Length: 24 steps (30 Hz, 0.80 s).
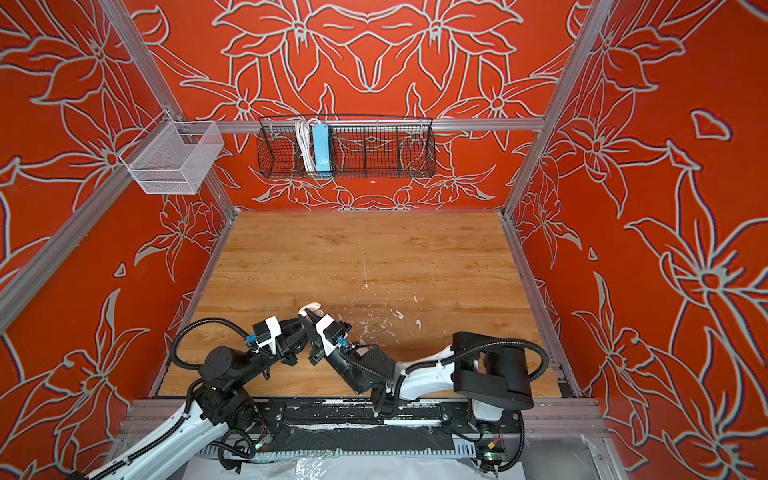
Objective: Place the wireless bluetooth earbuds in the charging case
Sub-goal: 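Lower the held earbud into the empty slot of the open case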
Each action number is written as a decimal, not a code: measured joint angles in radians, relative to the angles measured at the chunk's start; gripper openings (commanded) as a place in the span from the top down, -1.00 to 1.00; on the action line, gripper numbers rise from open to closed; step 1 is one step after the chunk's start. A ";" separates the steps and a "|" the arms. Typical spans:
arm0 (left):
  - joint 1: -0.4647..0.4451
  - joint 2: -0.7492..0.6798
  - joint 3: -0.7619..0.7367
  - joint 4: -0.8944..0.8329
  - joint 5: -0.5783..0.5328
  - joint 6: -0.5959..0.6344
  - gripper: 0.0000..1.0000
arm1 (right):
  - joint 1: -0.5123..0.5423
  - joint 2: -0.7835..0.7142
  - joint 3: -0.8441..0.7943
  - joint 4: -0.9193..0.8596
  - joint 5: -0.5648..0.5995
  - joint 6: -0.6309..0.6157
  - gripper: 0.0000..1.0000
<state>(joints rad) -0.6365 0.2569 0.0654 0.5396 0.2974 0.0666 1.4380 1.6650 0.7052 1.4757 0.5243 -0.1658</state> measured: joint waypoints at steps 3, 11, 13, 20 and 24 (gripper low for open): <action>-0.001 -0.019 0.000 -0.018 -0.009 -0.002 1.00 | 0.022 0.018 0.013 0.016 0.047 -0.014 1.00; -0.005 -0.034 -0.001 -0.072 -0.046 -0.004 1.00 | 0.038 0.070 0.045 0.039 0.145 0.008 1.00; -0.005 -0.036 0.000 -0.082 -0.051 -0.005 1.00 | 0.039 0.070 0.043 0.034 0.151 0.031 1.00; -0.012 -0.043 0.000 -0.106 -0.057 -0.008 1.00 | 0.042 0.058 0.011 0.034 0.148 0.096 1.00; -0.013 -0.048 0.000 -0.105 -0.065 -0.016 1.00 | 0.051 0.047 -0.003 0.032 0.145 0.122 1.00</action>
<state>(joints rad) -0.6491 0.2092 0.0650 0.4343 0.2321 0.0509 1.4887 1.7123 0.7017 1.5078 0.6689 -0.0441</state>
